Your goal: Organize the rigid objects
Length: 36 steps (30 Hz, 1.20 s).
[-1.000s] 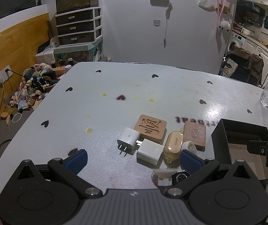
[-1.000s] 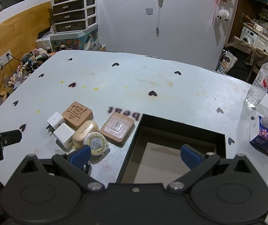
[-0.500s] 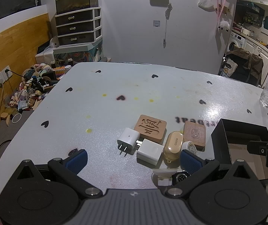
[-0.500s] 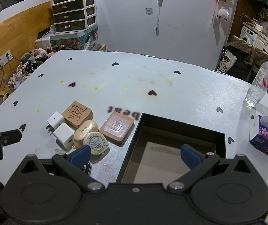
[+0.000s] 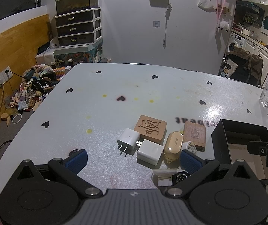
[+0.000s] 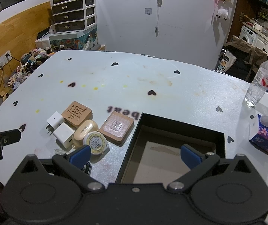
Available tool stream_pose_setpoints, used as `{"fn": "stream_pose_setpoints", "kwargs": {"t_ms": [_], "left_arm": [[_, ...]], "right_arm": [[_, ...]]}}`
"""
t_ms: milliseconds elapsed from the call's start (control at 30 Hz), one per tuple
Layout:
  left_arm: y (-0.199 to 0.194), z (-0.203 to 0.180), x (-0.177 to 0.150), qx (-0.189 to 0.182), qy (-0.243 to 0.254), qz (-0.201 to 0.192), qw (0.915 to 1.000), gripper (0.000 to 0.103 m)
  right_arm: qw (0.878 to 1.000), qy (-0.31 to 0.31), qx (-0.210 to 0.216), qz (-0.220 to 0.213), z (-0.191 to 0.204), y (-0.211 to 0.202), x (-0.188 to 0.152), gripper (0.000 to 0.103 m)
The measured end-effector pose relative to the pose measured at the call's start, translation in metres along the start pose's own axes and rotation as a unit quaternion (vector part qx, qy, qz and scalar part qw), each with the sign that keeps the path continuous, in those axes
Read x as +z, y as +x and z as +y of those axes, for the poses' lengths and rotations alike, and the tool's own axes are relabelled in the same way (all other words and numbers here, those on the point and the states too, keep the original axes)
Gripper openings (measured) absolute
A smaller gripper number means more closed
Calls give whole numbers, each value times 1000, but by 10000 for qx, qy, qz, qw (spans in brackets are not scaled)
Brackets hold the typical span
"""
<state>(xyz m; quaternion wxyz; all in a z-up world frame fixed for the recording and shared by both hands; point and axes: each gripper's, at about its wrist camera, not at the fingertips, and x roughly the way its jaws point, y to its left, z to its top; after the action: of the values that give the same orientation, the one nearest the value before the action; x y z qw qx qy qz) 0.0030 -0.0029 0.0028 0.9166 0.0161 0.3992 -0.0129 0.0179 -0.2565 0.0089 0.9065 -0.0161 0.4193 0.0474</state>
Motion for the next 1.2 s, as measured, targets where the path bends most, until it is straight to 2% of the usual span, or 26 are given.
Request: {"fn": "stream_pose_setpoints", "kwargs": {"t_ms": [567,833,1000,1200], "left_arm": [[-1,-11,8,7,55,-50,10000,103],[-4,-7,16,-53,122,-325,9994,103],[1,-4,26,-75,184,-510,9985,103],[13,4,42,-106,180,-676,9975,103]], "right_arm": [[10000,0,-14,-6,-2,2,-1,103],[9993,186,-24,-334,-10,-11,4,103],[9975,426,-164,-538,-23,-17,8,103],[9924,820,-591,-700,-48,-23,13,103]]}}
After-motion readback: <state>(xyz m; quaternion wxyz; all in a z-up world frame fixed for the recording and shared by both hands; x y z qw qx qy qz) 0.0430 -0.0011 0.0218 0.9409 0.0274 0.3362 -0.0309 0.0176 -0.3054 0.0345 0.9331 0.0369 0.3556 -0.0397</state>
